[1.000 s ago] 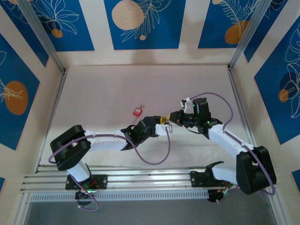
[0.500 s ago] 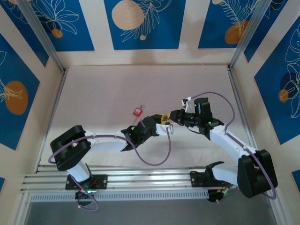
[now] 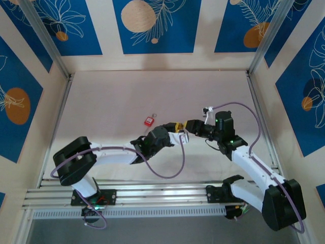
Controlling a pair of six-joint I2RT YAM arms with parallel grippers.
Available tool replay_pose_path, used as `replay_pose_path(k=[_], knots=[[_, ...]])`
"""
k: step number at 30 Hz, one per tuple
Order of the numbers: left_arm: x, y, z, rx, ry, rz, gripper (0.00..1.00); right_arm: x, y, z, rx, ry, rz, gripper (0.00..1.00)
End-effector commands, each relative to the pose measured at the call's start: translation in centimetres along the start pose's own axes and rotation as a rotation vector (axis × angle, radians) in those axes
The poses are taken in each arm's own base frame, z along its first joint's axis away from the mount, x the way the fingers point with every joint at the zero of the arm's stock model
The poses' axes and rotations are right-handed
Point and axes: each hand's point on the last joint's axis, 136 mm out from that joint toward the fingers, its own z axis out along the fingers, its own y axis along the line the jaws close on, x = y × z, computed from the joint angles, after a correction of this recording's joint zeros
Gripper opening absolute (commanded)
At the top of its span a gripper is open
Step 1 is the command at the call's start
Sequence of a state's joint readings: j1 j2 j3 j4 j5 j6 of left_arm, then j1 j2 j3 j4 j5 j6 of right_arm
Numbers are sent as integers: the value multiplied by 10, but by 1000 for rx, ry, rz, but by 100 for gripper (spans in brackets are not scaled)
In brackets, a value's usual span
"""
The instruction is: Unlock with the key
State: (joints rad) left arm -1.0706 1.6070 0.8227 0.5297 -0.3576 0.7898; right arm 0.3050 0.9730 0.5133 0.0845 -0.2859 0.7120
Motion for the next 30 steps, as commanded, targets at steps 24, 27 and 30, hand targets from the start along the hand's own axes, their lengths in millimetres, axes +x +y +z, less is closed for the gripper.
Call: replay_pose_path(k=[24,27,30], knots=[[-22,-9,3,335,-40,-308,20,27,-11,-23,-47,-37,-114,49],[-22,-12,4,346,-34,-307,20,27,-3,-20,-71,-23,-141,49],[-21,-14,4,352,-29,-304,20,26,6,-18,-108,-17,-165,49]])
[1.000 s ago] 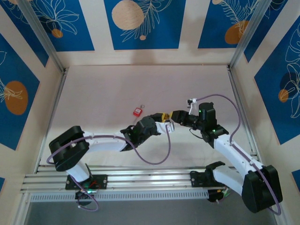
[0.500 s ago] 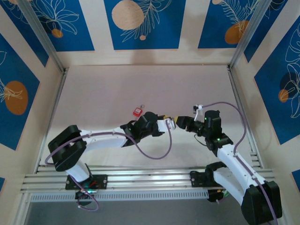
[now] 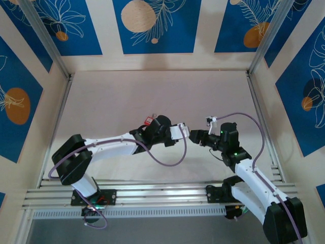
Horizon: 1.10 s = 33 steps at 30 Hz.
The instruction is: Unlock with the key
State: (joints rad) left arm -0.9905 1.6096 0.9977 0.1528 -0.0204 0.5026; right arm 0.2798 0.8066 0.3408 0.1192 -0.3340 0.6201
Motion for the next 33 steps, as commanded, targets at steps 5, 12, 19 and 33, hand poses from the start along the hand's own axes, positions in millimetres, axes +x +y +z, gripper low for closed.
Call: replay_pose_path(k=[5,12,19,33], knots=[[-12,3,0,23,-29,-15,21,-8,22,8,-70,18,-78,49],[-12,1,-2,32,-24,-14,22,-8,28,18,-88,50,-91,48],[-14,0,-6,41,-34,-17,22,-7,28,24,-90,68,-94,42],[-18,0,-8,49,-35,-13,24,3,26,28,-101,108,-84,26]])
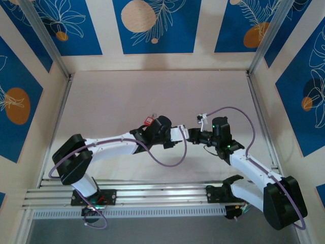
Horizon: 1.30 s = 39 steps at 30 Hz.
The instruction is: Unlock with the key
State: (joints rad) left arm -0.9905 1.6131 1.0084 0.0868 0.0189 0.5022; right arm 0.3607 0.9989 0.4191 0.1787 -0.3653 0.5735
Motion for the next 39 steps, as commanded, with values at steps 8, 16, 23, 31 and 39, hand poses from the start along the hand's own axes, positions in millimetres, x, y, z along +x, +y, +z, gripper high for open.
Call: replay_pose_path(k=[8,16,23,31,39], knots=[[-24,12,-9,-13,-61,-7,28,-3,14,0,-52,5,-39,18],[-20,15,-11,-34,-38,5,52,-7,14,-1,-35,-7,-45,14],[2,23,-32,-115,12,8,63,-29,17,-12,-24,-52,-54,12],[29,23,-31,-116,79,-22,54,-30,28,-13,-64,-35,-44,12],[30,31,-14,-161,69,-27,43,-25,33,-14,-77,-23,-27,11]])
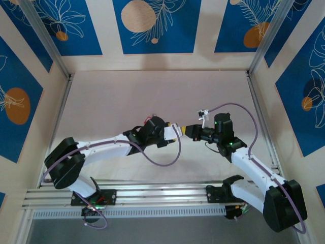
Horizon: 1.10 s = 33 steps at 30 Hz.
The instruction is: Unlock with the key
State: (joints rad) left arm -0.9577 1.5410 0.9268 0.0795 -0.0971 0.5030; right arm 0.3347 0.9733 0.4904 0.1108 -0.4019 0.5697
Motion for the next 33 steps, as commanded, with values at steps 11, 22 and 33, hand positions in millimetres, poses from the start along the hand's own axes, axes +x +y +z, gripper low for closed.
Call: replay_pose_path(k=[11,22,33], knots=[[-4,20,6,-108,-32,-16,21,-2,19,4,-67,21,12,9],[-2,36,5,-246,-62,-14,3,11,8,12,-14,43,107,9],[19,25,10,-239,-46,-63,27,18,-15,21,73,27,160,8]])
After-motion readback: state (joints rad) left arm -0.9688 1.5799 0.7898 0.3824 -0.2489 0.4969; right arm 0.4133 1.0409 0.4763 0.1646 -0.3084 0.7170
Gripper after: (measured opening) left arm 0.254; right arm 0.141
